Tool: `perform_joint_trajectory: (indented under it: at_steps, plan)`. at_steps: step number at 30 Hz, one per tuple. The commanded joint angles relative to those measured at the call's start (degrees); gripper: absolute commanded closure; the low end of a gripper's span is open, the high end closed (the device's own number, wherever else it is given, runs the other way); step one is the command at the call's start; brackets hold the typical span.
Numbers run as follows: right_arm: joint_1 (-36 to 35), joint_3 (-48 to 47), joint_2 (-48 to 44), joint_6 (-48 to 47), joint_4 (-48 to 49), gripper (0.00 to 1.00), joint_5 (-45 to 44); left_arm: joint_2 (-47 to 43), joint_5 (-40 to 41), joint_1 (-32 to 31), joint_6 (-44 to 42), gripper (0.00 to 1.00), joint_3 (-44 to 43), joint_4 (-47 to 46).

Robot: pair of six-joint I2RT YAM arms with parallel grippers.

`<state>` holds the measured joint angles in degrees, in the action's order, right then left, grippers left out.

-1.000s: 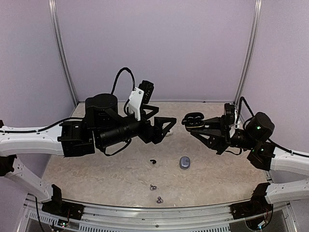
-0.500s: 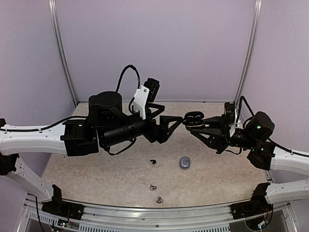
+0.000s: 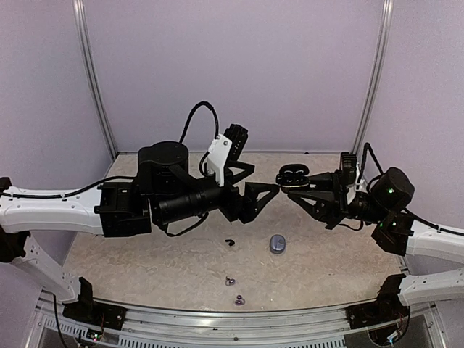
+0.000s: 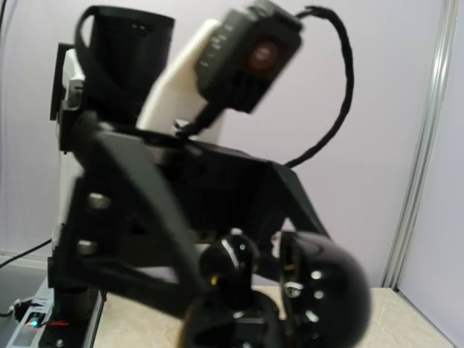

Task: Insert the wireless bluetooth earbuds into the charging case
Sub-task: Adjust the left earbud in the left side groove of the charging case.

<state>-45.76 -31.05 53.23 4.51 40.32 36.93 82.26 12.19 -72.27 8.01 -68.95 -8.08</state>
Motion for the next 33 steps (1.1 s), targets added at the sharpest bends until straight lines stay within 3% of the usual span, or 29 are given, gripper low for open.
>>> perform_joint_trajectory:
  at_steps: [1,14,33]
  plan:
    - [-0.34,0.18,-0.43,0.91,-0.07,1.0,-1.42,0.27,-4.01,-1.64,-1.89,0.15,-1.84,-2.4]
    - [-0.43,0.99,-0.69,1.26,0.87,1.0,0.39,-5.03,-3.59,1.69,1.4,0.17,3.64,-3.36]
    - [-0.39,0.76,0.42,3.01,2.57,1.0,3.94,-0.43,-6.38,1.45,0.77,0.19,-1.13,-3.21]
